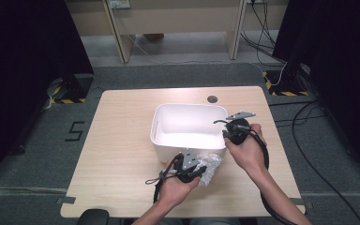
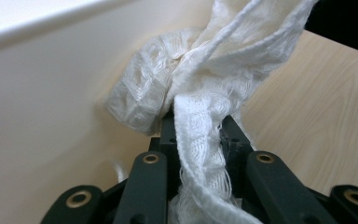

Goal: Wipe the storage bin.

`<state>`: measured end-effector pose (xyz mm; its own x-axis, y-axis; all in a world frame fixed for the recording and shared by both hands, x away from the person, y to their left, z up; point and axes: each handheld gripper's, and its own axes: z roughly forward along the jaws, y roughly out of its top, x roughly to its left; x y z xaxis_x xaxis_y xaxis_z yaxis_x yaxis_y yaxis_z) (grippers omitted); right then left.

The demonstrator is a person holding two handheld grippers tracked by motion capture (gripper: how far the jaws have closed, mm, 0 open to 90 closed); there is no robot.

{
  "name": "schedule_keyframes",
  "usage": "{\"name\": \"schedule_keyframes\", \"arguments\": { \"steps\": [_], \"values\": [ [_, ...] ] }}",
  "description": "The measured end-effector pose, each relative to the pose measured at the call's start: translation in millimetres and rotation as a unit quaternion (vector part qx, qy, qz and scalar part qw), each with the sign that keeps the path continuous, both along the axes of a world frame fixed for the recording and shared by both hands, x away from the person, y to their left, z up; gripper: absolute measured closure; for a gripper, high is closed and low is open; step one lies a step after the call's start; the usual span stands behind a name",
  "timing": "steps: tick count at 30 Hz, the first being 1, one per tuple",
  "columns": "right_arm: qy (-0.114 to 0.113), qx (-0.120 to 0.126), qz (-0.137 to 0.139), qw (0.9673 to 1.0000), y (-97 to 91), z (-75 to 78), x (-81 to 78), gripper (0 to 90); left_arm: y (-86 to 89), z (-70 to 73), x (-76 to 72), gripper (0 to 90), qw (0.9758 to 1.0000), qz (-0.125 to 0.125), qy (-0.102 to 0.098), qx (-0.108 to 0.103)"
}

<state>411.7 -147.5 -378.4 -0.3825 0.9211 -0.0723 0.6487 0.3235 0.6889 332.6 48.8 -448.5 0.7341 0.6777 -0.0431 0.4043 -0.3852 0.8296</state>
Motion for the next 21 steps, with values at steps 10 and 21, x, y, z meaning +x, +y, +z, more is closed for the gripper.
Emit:
{"name": "schedule_keyframes", "arguments": {
  "steps": [10,21],
  "values": [
    [0.0,0.0,0.0,1.0,0.0,0.0,0.1,73.7,-0.2,11.2,-1.4,75.5,0.9999,-0.003,-0.013,-0.006],
    [-0.001,0.0,0.001,1.0,0.5,-0.2,0.2,73.8,-7.4,15.0,-1.9,75.5,0.9997,-0.008,-0.019,-0.01]
  ]
}}
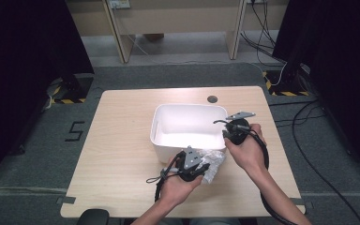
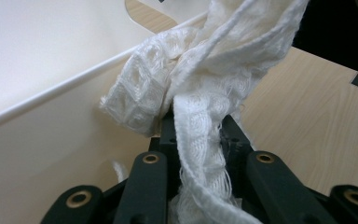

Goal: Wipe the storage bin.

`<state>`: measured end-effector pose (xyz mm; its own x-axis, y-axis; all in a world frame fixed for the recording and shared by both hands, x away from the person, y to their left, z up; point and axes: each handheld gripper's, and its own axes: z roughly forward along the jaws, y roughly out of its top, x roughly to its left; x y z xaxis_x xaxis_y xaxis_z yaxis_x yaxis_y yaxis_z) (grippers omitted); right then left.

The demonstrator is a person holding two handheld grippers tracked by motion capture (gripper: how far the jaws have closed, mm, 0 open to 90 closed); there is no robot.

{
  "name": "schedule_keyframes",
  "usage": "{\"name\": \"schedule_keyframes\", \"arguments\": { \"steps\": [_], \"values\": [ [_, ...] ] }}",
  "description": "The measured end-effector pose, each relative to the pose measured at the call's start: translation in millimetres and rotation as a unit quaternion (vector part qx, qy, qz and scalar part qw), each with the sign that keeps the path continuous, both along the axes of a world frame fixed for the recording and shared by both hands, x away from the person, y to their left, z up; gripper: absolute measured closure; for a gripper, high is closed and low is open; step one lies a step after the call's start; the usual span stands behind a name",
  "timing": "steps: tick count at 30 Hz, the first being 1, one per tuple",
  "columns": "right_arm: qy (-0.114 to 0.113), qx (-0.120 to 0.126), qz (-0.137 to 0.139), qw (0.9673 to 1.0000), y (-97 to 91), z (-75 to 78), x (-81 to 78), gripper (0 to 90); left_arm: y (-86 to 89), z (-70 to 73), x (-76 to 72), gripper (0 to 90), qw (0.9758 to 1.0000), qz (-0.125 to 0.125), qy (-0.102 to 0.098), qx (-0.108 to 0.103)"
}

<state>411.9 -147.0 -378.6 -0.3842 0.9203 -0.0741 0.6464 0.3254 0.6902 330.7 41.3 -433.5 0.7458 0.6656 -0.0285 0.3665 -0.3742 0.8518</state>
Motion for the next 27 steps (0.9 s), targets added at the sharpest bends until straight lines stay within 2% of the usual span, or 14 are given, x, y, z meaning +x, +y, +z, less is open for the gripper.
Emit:
{"name": "schedule_keyframes", "arguments": {
  "steps": [13,21,27],
  "values": [
    [0.006,0.001,0.0,1.0,1.0,-1.1,-0.4,74.2,-10.1,2.8,0.8,75.5,1.0,-0.008,-0.002,0.003],
    [0.01,0.008,-0.001,0.9999,-0.6,1.6,-0.7,74.5,-9.5,1.6,1.1,75.5,0.9999,-0.009,-0.003,0.008],
    [0.012,0.012,-0.001,0.9999,-1.6,2.8,-1.0,74.5,-12.5,-5.9,0.4,75.5,0.9999,-0.01,0.003,0.011]
  ]
}}
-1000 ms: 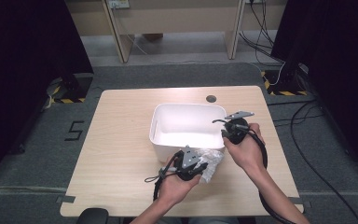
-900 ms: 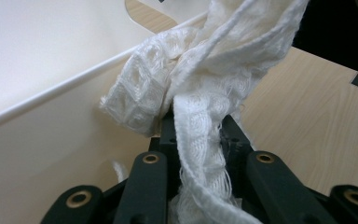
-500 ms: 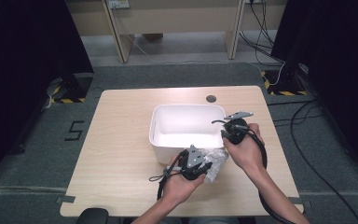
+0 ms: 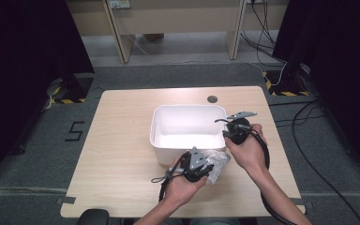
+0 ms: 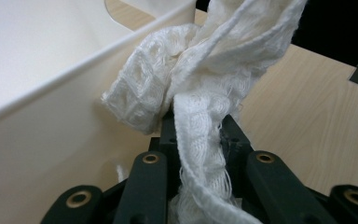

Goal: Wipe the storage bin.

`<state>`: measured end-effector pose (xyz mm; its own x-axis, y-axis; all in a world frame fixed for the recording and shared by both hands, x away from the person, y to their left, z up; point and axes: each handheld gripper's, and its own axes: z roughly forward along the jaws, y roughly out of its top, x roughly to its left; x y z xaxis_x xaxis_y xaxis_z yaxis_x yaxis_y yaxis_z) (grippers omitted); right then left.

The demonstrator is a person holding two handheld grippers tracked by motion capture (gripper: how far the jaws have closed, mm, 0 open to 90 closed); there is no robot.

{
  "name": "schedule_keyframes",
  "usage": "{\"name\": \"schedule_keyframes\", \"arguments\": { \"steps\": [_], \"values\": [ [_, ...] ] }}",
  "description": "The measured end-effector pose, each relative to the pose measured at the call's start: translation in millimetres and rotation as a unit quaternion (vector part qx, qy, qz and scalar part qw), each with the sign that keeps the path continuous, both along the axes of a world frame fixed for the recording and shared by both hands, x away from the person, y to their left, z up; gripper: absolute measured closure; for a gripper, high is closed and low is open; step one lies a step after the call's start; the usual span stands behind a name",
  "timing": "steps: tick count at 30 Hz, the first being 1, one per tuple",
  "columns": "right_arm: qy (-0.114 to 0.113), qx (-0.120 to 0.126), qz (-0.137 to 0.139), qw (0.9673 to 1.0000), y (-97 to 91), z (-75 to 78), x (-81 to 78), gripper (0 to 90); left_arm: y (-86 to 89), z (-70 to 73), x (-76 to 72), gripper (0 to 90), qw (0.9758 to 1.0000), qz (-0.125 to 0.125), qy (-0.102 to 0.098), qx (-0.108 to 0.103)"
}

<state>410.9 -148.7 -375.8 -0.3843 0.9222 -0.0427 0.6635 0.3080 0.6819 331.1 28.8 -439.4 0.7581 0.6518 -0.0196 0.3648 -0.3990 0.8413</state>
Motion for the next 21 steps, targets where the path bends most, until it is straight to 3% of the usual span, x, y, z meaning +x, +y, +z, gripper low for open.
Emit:
{"name": "schedule_keyframes", "arguments": {
  "steps": [4,10,21],
  "values": [
    [0.002,0.0,0.001,1.0,-0.1,0.2,-0.1,75.1,-1.8,-6.3,2.7,75.5,0.9999,-0.001,0.011,0.005],
    [0.003,0.0,0.0,1.0,0.4,0.3,-0.1,75.8,-5.0,-10.1,4.0,75.5,0.9999,0.001,0.01,0.001],
    [0.002,-0.001,0.0,1.0,0.4,0.4,-0.5,76.0,-6.8,-31.0,5.9,75.6,0.9996,0.007,0.016,0.022]
  ]
}}
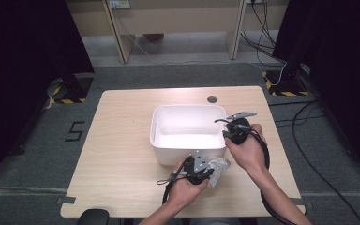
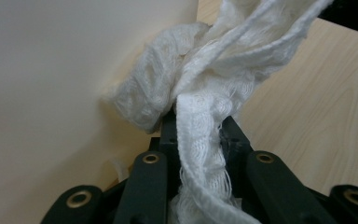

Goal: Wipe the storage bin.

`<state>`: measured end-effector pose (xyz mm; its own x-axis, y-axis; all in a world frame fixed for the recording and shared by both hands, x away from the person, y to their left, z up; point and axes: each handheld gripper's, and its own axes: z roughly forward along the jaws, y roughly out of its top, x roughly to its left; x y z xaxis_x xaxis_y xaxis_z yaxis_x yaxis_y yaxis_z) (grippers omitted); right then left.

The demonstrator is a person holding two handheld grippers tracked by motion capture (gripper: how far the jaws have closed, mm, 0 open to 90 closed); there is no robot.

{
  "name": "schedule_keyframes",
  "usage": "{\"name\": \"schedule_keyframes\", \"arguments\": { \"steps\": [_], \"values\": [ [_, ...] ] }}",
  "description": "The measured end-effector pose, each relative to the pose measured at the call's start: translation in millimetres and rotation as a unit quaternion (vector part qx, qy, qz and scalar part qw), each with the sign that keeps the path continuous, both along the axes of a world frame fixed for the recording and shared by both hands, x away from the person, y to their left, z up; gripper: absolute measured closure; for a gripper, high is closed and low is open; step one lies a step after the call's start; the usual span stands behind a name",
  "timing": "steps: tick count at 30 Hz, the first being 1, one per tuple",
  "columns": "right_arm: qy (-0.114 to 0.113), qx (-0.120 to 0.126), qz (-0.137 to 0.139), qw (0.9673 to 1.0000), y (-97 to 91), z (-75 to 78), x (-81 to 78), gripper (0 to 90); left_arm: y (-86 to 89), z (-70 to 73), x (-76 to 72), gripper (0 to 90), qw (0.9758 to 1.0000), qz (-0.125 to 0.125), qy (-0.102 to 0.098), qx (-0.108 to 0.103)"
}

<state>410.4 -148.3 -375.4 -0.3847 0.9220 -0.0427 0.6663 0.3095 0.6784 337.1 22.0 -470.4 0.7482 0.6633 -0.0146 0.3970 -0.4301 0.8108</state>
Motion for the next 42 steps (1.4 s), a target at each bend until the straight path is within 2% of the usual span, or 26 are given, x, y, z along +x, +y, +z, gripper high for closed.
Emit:
{"name": "schedule_keyframes", "arguments": {
  "steps": [7,14,25,30,34,37,42],
  "values": [
    [0.0,0.001,0.001,1.0,0.0,-0.1,0.1,76.0,-0.4,-12.8,0.3,75.6,0.9999,0.005,0.002,0.01],
    [-0.001,0.001,0.002,1.0,-0.3,-0.2,0.4,75.9,1.5,-24.9,2.8,75.6,0.9994,0.008,0.018,0.027],
    [-0.002,0.002,0.003,1.0,0.2,-0.7,0.2,75.6,3.4,-33.9,5.6,75.6,0.9993,0.018,0.026,0.02],
    [-0.002,0.002,0.003,1.0,0.4,-0.7,0.3,75.6,4.3,-32.5,4.8,75.6,0.9992,0.017,0.031,0.017],
    [-0.002,0.004,0.002,1.0,0.0,-0.8,0.7,75.1,11.8,-25.8,1.1,75.6,0.9993,0.012,0.031,0.014],
    [-0.004,0.004,0.004,1.0,-0.6,-1.0,1.1,73.6,25.1,-17.9,-5.0,75.6,0.9994,0.014,0.03,0.01],
    [-0.004,0.005,0.002,1.0,-1.3,0.2,0.9,72.7,59.9,-2.2,-17.4,75.5,0.9993,0.024,0.029,-0.002]
  ]
}}
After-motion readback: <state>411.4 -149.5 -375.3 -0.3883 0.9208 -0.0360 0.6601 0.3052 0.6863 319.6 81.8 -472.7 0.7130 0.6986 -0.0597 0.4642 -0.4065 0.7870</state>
